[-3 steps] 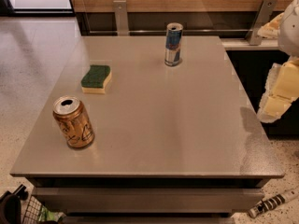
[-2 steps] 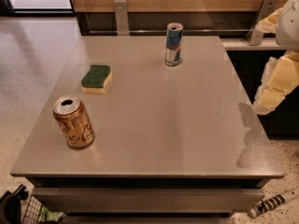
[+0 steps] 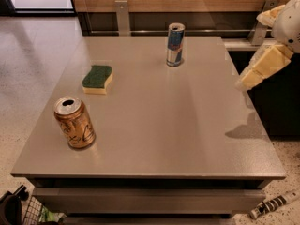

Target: Move redbull can near orange can

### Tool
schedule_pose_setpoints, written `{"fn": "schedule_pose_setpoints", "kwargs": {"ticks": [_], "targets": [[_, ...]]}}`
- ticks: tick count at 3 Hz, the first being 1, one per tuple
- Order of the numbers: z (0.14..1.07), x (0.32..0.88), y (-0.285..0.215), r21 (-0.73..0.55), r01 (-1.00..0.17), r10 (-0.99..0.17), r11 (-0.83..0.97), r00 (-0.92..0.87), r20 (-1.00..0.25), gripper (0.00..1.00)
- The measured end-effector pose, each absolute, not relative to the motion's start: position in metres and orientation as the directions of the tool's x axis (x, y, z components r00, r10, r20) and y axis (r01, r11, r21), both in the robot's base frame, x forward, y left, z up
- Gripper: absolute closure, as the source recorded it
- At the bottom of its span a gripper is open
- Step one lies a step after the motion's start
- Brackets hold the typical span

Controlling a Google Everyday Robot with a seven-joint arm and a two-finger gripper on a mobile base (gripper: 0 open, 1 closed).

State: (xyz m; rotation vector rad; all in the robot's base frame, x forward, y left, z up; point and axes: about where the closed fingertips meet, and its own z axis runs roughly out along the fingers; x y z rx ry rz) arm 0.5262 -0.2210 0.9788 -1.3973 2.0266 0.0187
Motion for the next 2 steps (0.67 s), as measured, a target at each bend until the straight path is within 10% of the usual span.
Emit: {"fn": "schedule_pose_setpoints", "kwargs": {"ticks": [2], "targets": [[0.974, 0.599, -0.209, -0.308, -0.771, -0.629, 0.558, -0.151, -0.763, 0.0]]}}
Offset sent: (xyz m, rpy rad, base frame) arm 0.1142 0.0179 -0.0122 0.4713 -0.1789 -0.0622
